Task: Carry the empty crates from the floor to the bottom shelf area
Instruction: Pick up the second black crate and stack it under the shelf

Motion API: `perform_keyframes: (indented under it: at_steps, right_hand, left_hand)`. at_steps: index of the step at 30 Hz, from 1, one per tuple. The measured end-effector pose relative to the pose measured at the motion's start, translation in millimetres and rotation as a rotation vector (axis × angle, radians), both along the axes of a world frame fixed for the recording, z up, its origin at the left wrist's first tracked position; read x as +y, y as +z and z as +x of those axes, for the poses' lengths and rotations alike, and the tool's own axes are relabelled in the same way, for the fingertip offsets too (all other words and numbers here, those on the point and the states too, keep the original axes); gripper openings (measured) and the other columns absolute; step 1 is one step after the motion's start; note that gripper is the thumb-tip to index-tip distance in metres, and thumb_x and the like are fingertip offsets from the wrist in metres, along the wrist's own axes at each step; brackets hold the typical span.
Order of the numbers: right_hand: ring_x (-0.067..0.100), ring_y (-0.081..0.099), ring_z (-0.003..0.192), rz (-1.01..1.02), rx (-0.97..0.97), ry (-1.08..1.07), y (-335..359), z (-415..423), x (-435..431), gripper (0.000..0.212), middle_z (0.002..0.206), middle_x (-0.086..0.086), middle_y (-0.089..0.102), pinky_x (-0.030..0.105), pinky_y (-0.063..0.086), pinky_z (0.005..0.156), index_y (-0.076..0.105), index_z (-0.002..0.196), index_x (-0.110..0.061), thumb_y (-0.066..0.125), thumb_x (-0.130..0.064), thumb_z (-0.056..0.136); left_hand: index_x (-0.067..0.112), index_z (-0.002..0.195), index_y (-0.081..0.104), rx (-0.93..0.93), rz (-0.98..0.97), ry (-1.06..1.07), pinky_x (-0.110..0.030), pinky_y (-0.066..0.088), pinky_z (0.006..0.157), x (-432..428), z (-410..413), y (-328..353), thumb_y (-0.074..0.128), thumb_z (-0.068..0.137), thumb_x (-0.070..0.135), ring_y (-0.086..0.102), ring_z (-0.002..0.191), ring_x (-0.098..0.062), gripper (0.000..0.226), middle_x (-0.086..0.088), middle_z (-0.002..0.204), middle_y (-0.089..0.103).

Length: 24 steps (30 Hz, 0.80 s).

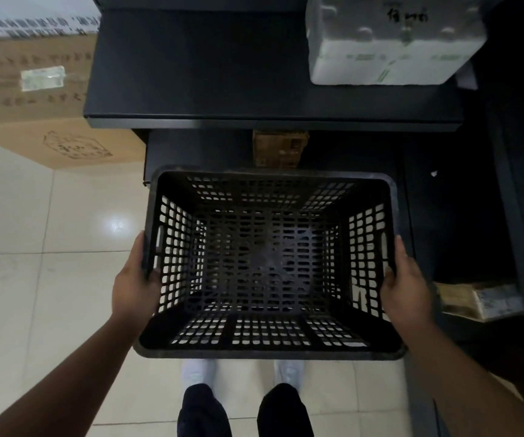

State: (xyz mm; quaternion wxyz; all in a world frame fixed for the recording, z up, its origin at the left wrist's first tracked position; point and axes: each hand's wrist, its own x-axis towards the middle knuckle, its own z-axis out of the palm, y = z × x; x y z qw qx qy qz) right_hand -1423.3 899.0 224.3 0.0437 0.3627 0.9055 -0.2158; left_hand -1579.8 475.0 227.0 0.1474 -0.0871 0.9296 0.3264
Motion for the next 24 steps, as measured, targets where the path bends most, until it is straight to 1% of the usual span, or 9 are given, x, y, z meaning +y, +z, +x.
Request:
perform_keyframes:
  at_steps: [4, 9, 11, 13, 15, 17, 19, 22, 24]
  right_hand:
    - [0.03, 0.058, 0.092, -0.004, 0.024, 0.01, 2, 4, 0, 0.077, 0.129, 0.012, 0.054, 0.029, 0.038, 0.07, 0.017, 0.152, -0.034, 0.051, -0.004, 0.089]
    - [0.033, 0.057, 0.101, -0.014, 0.051, -0.01, -1, 5, -1, 0.076, 0.128, 0.013, 0.054, 0.033, 0.041, 0.074, 0.02, 0.152, -0.032, 0.051, -0.002, 0.089]
    - [0.033, 0.059, 0.1, -0.015, 0.07, -0.008, -2, 5, -1, 0.075, 0.127, 0.012, 0.055, 0.032, 0.04, 0.072, 0.019, 0.151, -0.034, 0.052, -0.005, 0.09]
    - [0.032, 0.06, 0.098, -0.033, 0.072, -0.006, -3, 5, 0, 0.074, 0.127, 0.011, 0.054, 0.033, 0.041, 0.07, 0.016, 0.15, -0.039, 0.053, -0.011, 0.091]
    - [0.035, 0.06, 0.099, -0.045, 0.042, 0.005, -1, 5, 1, 0.075, 0.13, 0.012, 0.051, 0.035, 0.043, 0.069, 0.011, 0.149, -0.043, 0.054, -0.023, 0.092]
    - [0.038, 0.054, 0.111, -0.035, 0.013, 0.008, 6, 4, 3, 0.077, 0.14, 0.013, 0.041, 0.044, 0.047, 0.078, 0.007, 0.149, -0.043, 0.056, -0.035, 0.09]
    - [0.038, 0.041, 0.127, -0.011, 0.024, 0.015, 22, 2, 4, 0.079, 0.15, 0.012, 0.031, 0.052, 0.042, 0.094, 0.01, 0.15, -0.038, 0.058, -0.042, 0.088]
    - [0.033, 0.031, 0.137, 0.019, 0.094, 0.025, 64, 0, 2, 0.077, 0.156, 0.009, 0.024, 0.048, 0.035, 0.107, 0.02, 0.15, -0.032, 0.059, -0.049, 0.085]
    - [0.029, 0.028, 0.14, 0.009, 0.142, 0.019, 103, 2, -2, 0.076, 0.157, 0.007, 0.023, 0.046, 0.032, 0.109, 0.026, 0.149, -0.029, 0.06, -0.051, 0.084]
  left_hand:
    - [0.049, 0.152, 0.023, -0.001, 0.002, -0.007, -0.049, 0.054, 0.082, -1, 0, -2, 0.054, 0.091, 0.008, 0.068, 0.092, -0.039, 0.08, -0.004, 0.125, 0.07]
    - [0.052, 0.15, 0.024, 0.015, -0.021, -0.008, -0.048, 0.054, 0.077, 2, 3, -5, 0.053, 0.09, 0.004, 0.067, 0.089, -0.037, 0.083, -0.003, 0.118, 0.072]
    - [0.052, 0.149, 0.024, 0.034, -0.029, -0.017, -0.047, 0.053, 0.077, 2, 3, -7, 0.054, 0.089, 0.005, 0.066, 0.093, -0.038, 0.082, -0.003, 0.12, 0.071]
    - [0.049, 0.151, 0.023, 0.016, -0.056, -0.024, -0.051, 0.053, 0.081, 1, 3, -7, 0.056, 0.091, 0.012, 0.065, 0.1, -0.041, 0.078, -0.005, 0.127, 0.068]
    - [0.04, 0.155, 0.023, 0.004, -0.106, -0.062, -0.054, 0.051, 0.087, 1, 1, -2, 0.061, 0.092, 0.02, 0.061, 0.114, -0.042, 0.076, -0.007, 0.138, 0.062]
    - [0.023, 0.157, 0.028, 0.051, -0.167, -0.154, -0.057, 0.045, 0.098, 0, -4, 8, 0.068, 0.087, 0.026, 0.052, 0.125, -0.043, 0.08, -0.013, 0.145, 0.055]
    - [0.012, 0.154, 0.032, 0.138, -0.213, -0.254, -0.057, 0.037, 0.106, 5, -11, 27, 0.069, 0.081, 0.036, 0.047, 0.13, -0.043, 0.085, -0.018, 0.147, 0.051]
    - [0.01, 0.151, 0.037, 0.262, -0.185, -0.368, -0.053, 0.036, 0.107, 23, -23, 66, 0.061, 0.077, 0.048, 0.048, 0.129, -0.04, 0.087, -0.019, 0.144, 0.053]
    - [0.012, 0.151, 0.037, 0.28, -0.132, -0.405, -0.053, 0.037, 0.105, 38, -29, 99, 0.068, 0.078, 0.044, 0.048, 0.127, -0.039, 0.086, -0.017, 0.143, 0.054]
